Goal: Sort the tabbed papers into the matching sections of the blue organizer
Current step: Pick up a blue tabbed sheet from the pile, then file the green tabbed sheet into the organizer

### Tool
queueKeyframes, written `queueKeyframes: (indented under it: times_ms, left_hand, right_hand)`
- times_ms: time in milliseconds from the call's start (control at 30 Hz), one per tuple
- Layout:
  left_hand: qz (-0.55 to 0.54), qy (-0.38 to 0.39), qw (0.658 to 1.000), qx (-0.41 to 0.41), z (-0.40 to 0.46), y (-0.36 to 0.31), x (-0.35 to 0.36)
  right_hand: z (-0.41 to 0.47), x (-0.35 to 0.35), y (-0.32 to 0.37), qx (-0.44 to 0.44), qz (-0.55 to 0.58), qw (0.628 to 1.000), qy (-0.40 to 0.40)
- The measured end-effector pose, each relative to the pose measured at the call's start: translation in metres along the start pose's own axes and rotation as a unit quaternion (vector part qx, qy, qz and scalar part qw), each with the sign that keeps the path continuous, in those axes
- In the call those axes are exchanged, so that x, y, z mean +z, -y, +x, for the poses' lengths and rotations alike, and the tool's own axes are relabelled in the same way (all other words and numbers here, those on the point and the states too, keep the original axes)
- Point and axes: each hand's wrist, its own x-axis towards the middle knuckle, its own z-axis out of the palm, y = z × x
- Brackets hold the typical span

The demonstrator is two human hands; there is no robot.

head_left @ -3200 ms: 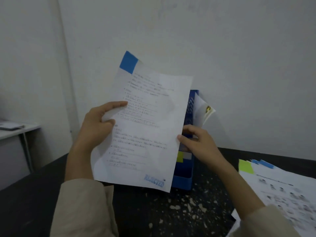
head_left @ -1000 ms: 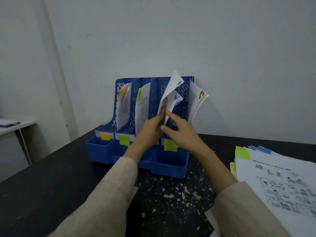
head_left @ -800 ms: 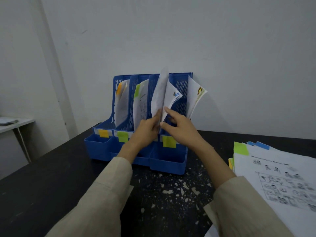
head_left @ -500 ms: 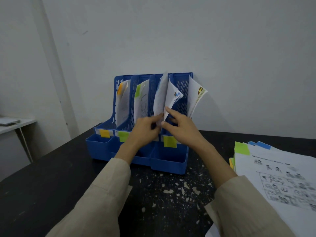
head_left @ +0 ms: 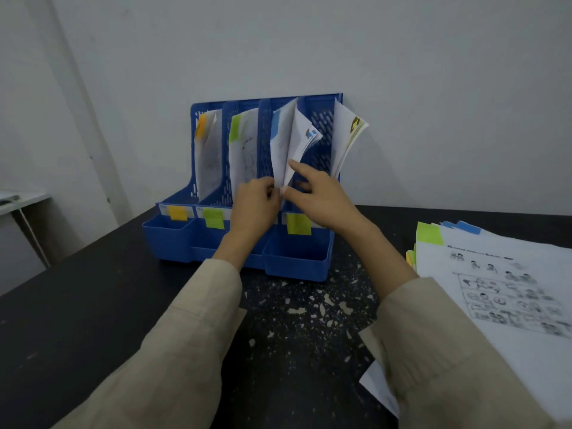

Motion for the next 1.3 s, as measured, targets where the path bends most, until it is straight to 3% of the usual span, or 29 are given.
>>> queueKeyframes:
  times_ms: [333,600,767,867,967,1033,1200,1300]
  left_hand:
    - [0.032,0.051,0.998,-0.03,0.0,-0.002,-0.001]
    - [-0.064,0.123,0.989,-0.052,-0.008,-0.006,-0.011]
    - [-0.055,0.132,0.988,-0.054,-0.01,-0.007,-0.014]
    - [0.002,0.084,0.996,-0.02,-0.008,-0.008,-0.017]
    - [0.085,-0.047,0.995,0.004,-0.008,-0.02,-0.023]
    - [0.101,-0.093,0.99,0.038,-0.009,-0.032,-0.024]
    - [0.045,-0.089,0.982,0.16,-0.016,-0.057,-0.009]
    - [-0.011,-0.016,0.979,0.204,-0.025,-0.076,0.006]
  right_hand:
    - [0.0,0.001,0.0,0.003,0.003,1.0,0.008]
    - [-0.002,0.001,0.0,-0.027,0.003,1.0,0.01]
    - [-0.003,0.001,0.002,-0.036,0.001,0.999,0.008]
    - [-0.002,-0.008,0.001,-0.041,0.0,0.999,0.003]
    - [-0.002,-0.027,0.005,-0.052,-0.032,0.998,-0.008]
    - [-0.006,-0.042,0.012,-0.044,-0.044,0.998,-0.004]
    - [-0.026,-0.087,0.021,0.023,-0.047,0.998,0.032]
    - [-0.043,-0.119,0.016,0.102,-0.084,0.99,0.047]
